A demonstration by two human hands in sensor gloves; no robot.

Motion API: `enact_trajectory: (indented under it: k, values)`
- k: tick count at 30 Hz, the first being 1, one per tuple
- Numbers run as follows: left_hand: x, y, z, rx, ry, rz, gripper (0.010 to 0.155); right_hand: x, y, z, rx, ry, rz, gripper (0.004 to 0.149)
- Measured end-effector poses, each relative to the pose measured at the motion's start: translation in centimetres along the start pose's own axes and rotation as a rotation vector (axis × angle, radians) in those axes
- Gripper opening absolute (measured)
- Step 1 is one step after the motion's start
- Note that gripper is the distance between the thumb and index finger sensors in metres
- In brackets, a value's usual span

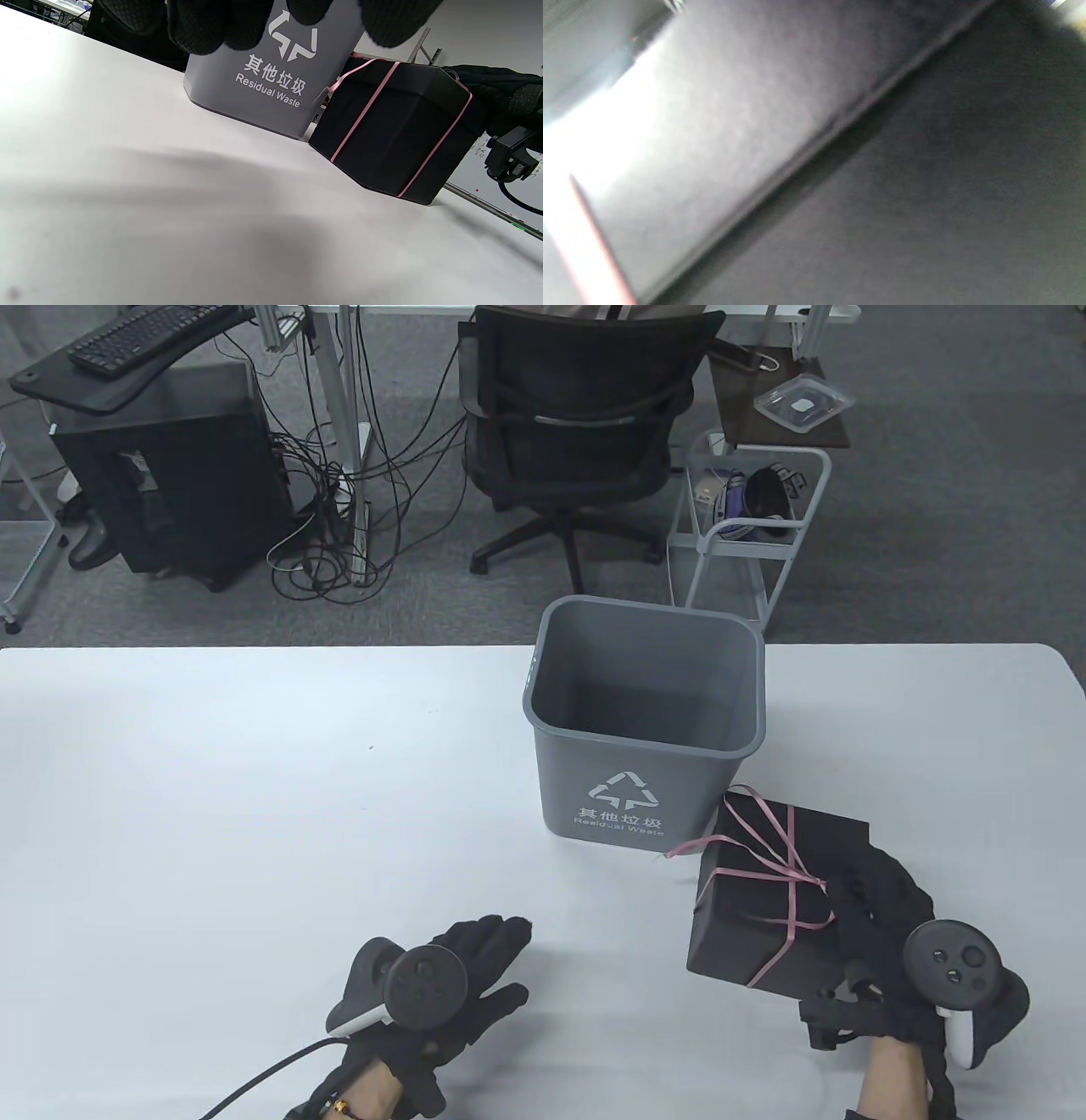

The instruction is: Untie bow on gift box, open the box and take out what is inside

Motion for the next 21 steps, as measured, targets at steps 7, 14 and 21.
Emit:
enact_trajectory:
  k: [7, 14, 21]
  values:
    - [0.0, 0.0, 0.0, 0.001, 0.003, -0.001, 0.070, -0.1, -0.1, -0.2, 0.058, -0.065, 0.034, 0.053]
    - [0.0, 0.0, 0.0, 0.001, 0.002, -0.001, 0.070, 1.6, 0.0, -1.2, 0.114, -0.014, 0.111, 0.052]
    - [0.0, 0.0, 0.0, 0.000, 0.004, -0.002, 0.070, 4.4, 0.6, -2.8, 0.161, 0.081, 0.203, 0.052]
Point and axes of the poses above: the tracker on the back of each hand, its own x axis roughly to the thumb side, its own y axis roughly from the fingertips to the wrist, z = x × y, the point moved 2 cm from there along -y, roughly from the wrist to the fingertips, and after that the axes turned 10 degrees about x, right-handed, at the moved point
